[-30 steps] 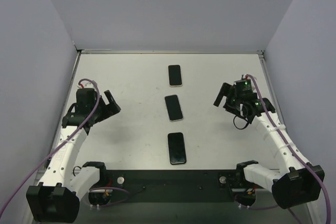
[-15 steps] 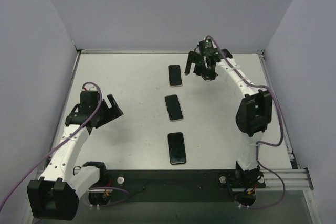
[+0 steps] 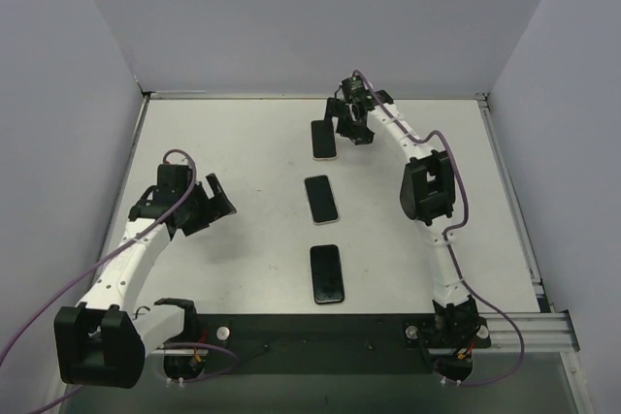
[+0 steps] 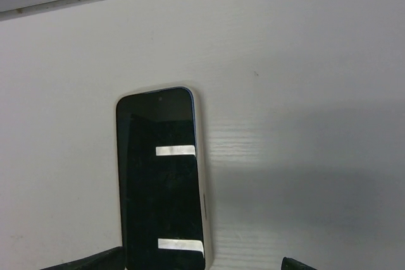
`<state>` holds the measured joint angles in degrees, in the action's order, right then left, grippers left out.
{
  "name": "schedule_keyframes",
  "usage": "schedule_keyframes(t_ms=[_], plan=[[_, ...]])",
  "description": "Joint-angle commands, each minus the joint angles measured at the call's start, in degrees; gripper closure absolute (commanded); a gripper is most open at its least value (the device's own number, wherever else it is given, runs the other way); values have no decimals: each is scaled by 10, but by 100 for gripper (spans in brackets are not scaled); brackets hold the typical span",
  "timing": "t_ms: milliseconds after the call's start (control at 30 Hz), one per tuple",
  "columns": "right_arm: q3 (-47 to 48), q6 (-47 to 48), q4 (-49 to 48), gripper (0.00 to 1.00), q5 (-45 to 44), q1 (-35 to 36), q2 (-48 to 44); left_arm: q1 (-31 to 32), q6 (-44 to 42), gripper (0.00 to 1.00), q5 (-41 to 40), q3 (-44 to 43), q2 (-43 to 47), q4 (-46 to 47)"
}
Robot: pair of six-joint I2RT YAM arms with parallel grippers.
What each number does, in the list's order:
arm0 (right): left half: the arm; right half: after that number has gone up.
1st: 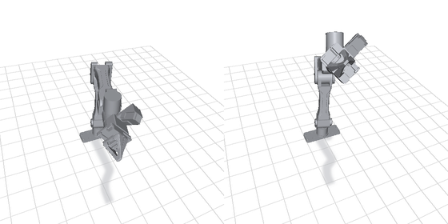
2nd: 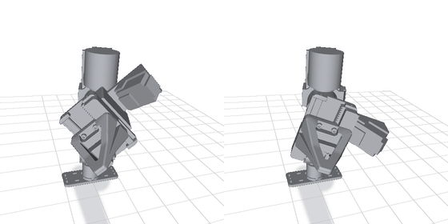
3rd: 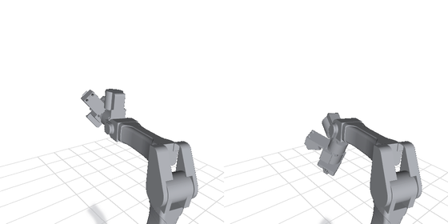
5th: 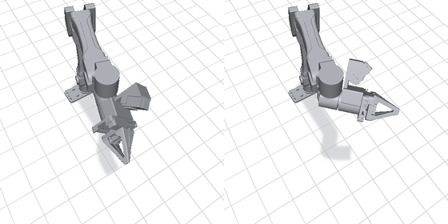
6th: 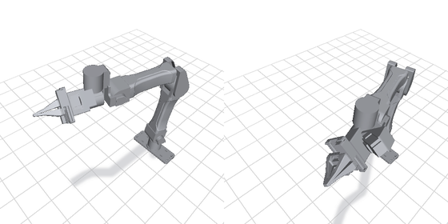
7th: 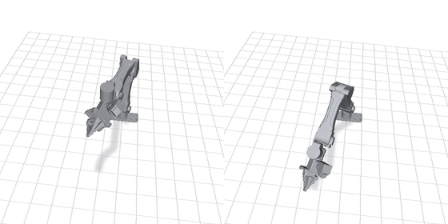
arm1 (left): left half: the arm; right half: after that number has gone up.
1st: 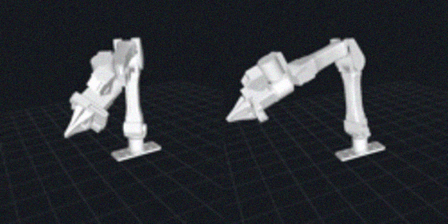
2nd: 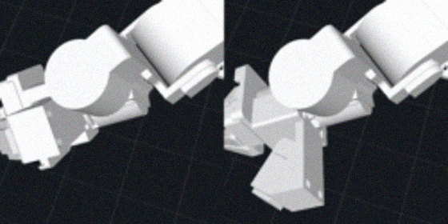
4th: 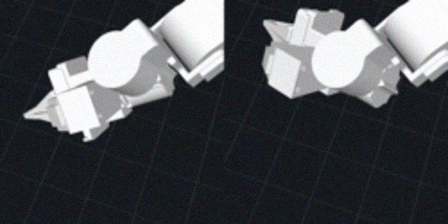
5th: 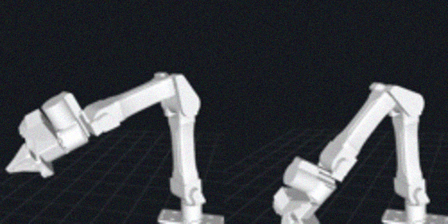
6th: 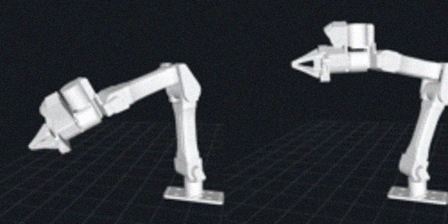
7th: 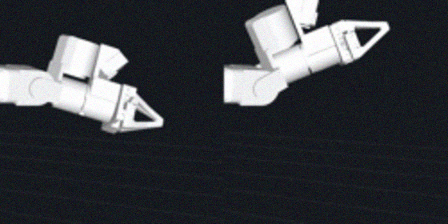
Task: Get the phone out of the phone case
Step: Pick up the phone at the center of the board.
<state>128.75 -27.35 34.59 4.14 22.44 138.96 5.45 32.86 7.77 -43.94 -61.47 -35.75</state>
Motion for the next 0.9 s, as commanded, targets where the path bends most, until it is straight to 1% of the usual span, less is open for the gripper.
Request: schedule_keyframes(t_ms=[0,233,567,667,767,867], plan=[[25,2,-48,3,-8,15,23,4,13,5,21,-27,-21,46],[59,20,-66,0,-43,40,80,6,14,5,19,-33,-43,62],[85,51,-62,0,-87,66,107,8,14,5,22,-40,-56,65],[85,57,-47,0,-120,67,105,8,13,5,25,-43,-60,63],[85,61,-22,0,-128,69,106,8,14,5,25,-45,-63,63],[90,73,-2,3,-122,70,109,8,13,5,27,-46,-66,64]])
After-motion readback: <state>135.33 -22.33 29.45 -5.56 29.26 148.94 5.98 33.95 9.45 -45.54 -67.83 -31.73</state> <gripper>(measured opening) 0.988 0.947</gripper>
